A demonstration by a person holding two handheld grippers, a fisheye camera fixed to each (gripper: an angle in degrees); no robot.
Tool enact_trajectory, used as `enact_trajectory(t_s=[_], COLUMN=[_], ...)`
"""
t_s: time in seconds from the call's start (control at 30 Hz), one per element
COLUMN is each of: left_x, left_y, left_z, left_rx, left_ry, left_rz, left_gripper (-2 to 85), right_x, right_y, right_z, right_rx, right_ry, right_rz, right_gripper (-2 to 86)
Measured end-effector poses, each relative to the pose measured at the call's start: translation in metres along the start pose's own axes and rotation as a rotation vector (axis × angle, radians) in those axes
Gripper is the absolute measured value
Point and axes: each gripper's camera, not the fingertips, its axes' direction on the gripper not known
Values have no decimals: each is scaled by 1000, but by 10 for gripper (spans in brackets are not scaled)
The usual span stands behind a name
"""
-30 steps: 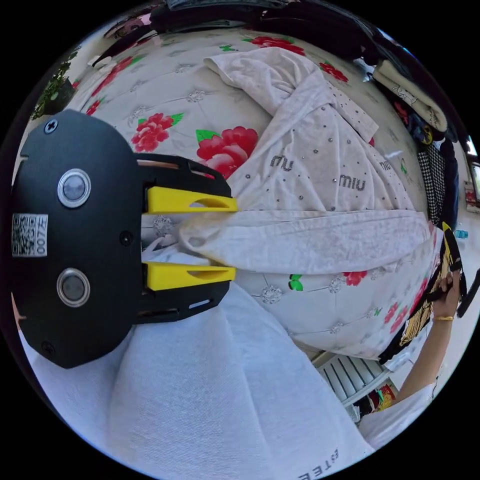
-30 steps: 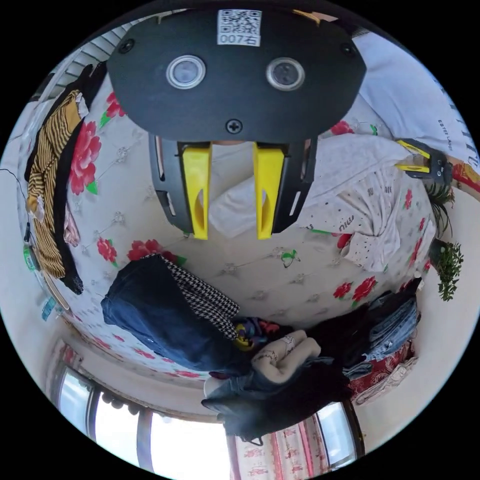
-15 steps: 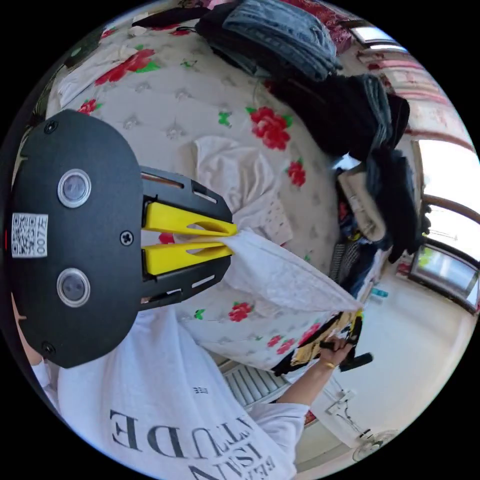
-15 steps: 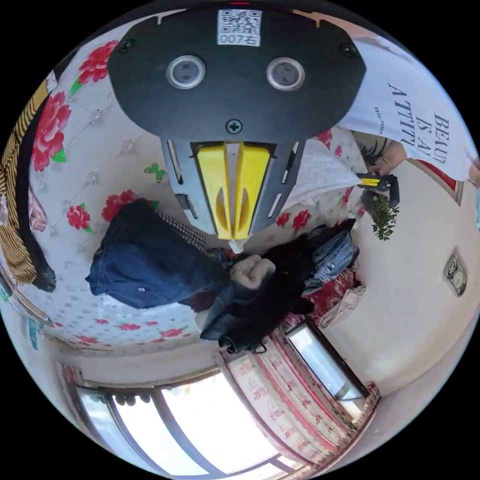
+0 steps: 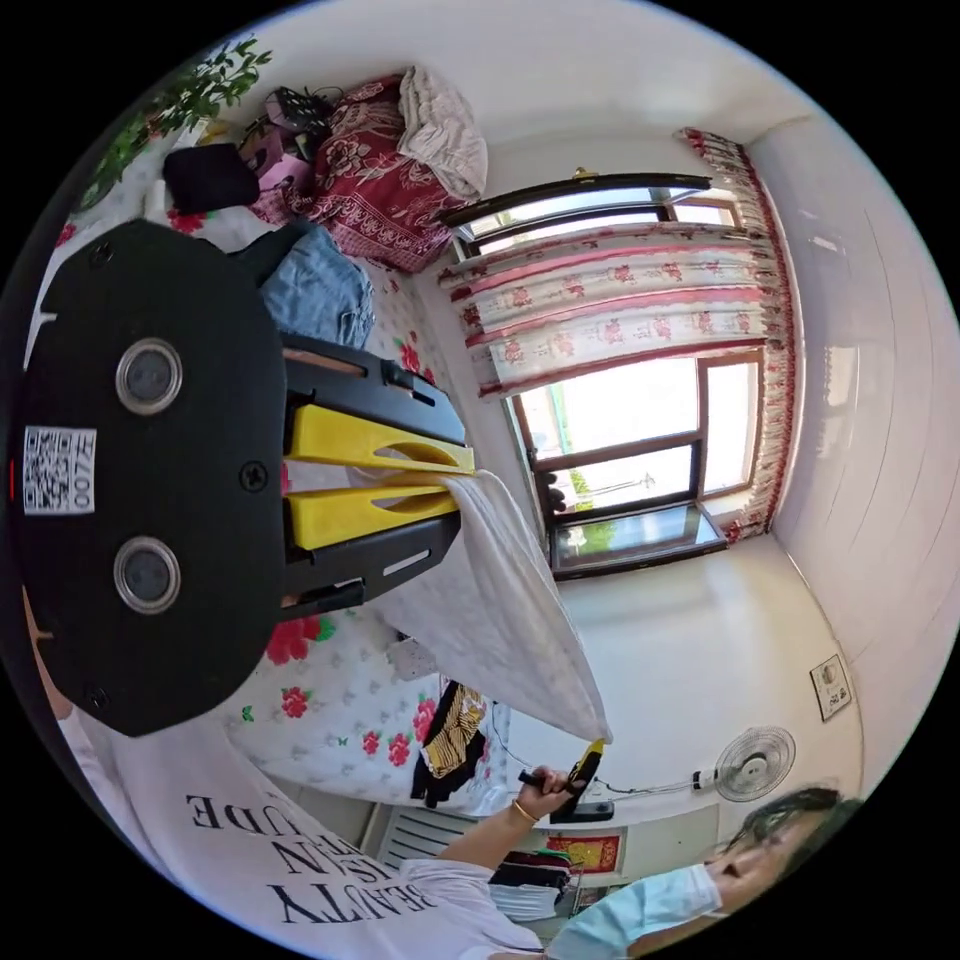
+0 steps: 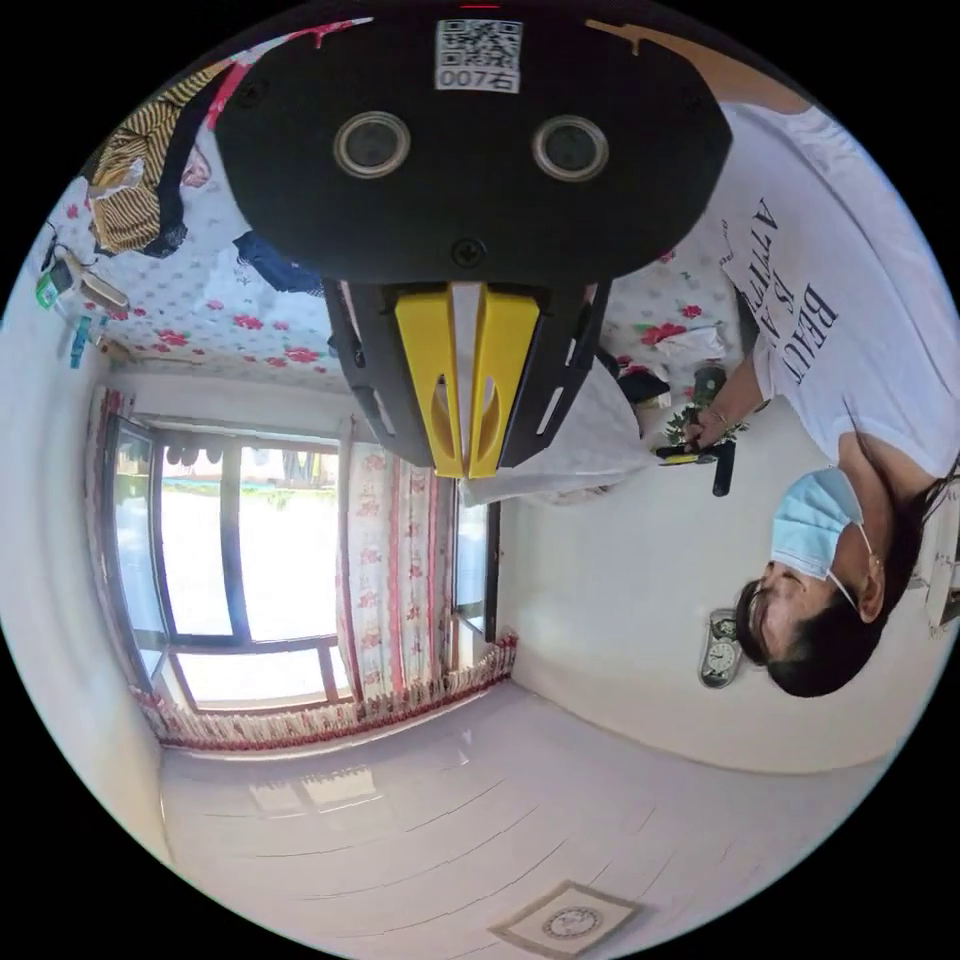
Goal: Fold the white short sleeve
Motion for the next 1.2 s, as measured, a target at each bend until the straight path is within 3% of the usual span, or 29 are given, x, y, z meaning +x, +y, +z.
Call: enact_trajectory(t_s=[0.13,0.3,0.43,0.57,0.73,0.87,1.0,1.2], left_x=[36,60,68,56,-3,-40,-70,-52], left_y=[88,217,253,244,249,255,277,308], left_z=[-4,43,65,69,113,177,214,190], left_rx=[-187,-548,-689,-694,-607,-615,-704,-822], left_ry=[85,302,405,424,394,311,188,129], left_rz=[-17,-336,-390,-324,-490,-629,-802,-751], left_gripper=[-9,-8,-8,-8,-1,30,102,104], right_x=[-34,-44,-34,-21,24,76,115,80], right_y=[70,234,302,307,289,273,306,370], right_z=[-24,-27,-28,-24,23,109,177,171], right_rx=[-187,-474,-474,-493,-499,-492,-624,-817], right_ry=[45,82,-17,-26,-50,29,57,106], right_rz=[67,526,821,818,747,687,822,818], right_gripper=[-3,-3,-3,-3,-2,3,13,24])
